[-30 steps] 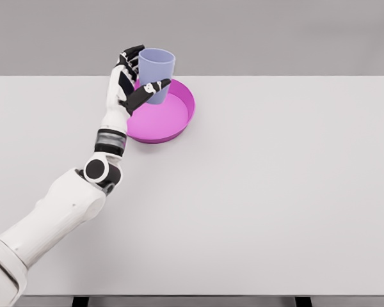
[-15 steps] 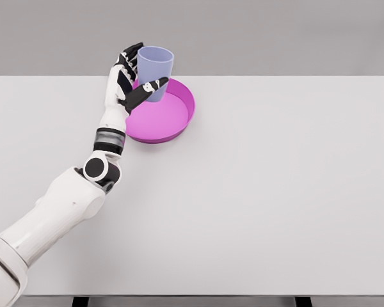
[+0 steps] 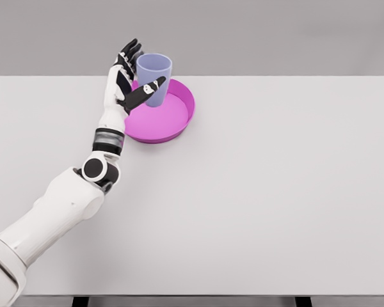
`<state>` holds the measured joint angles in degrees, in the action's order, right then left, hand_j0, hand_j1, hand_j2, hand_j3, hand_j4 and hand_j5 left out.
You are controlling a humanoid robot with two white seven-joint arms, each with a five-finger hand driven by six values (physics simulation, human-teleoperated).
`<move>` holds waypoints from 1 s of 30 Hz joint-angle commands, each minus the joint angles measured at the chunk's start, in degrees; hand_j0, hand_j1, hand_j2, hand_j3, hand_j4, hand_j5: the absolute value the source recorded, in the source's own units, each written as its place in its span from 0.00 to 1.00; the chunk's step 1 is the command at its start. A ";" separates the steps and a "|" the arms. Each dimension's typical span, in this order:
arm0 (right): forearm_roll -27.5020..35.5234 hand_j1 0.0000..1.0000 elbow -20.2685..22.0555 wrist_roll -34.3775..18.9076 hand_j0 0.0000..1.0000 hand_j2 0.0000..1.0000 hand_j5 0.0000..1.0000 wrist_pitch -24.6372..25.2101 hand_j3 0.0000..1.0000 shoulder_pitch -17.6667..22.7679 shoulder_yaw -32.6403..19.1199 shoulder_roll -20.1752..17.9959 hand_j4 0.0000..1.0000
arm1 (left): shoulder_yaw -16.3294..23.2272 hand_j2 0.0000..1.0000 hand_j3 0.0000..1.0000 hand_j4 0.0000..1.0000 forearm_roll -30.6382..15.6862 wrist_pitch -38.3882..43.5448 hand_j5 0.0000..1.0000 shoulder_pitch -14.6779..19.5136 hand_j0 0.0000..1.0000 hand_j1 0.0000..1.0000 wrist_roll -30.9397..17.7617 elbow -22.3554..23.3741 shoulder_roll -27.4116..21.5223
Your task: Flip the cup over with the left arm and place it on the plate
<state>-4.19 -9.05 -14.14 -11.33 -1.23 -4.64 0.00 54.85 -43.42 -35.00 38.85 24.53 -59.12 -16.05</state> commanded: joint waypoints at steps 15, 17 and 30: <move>-0.02 1.00 0.00 -0.01 1.00 1.00 1.00 -0.01 1.00 0.00 -0.01 0.00 1.00 | -1.06 1.00 1.00 1.00 -2.28 0.00 1.00 -0.62 1.00 1.00 0.08 -12.86 -13.04; -0.02 1.00 0.00 -0.01 1.00 1.00 1.00 -0.01 1.00 0.00 -0.01 0.00 1.00 | -0.98 1.00 1.00 1.00 -2.20 0.00 1.00 -0.62 1.00 1.00 -0.10 -15.58 -16.82; -0.02 1.00 0.00 -0.01 1.00 1.00 1.00 -0.01 1.00 0.00 -0.01 0.00 1.00 | 0.26 1.00 1.00 1.00 22.76 0.00 1.00 -2.20 1.00 1.00 -16.98 -19.89 -40.47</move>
<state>-4.19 -9.05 -14.14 -11.33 -1.23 -4.64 0.00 55.03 -24.36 -34.97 36.56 10.31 -78.86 -54.60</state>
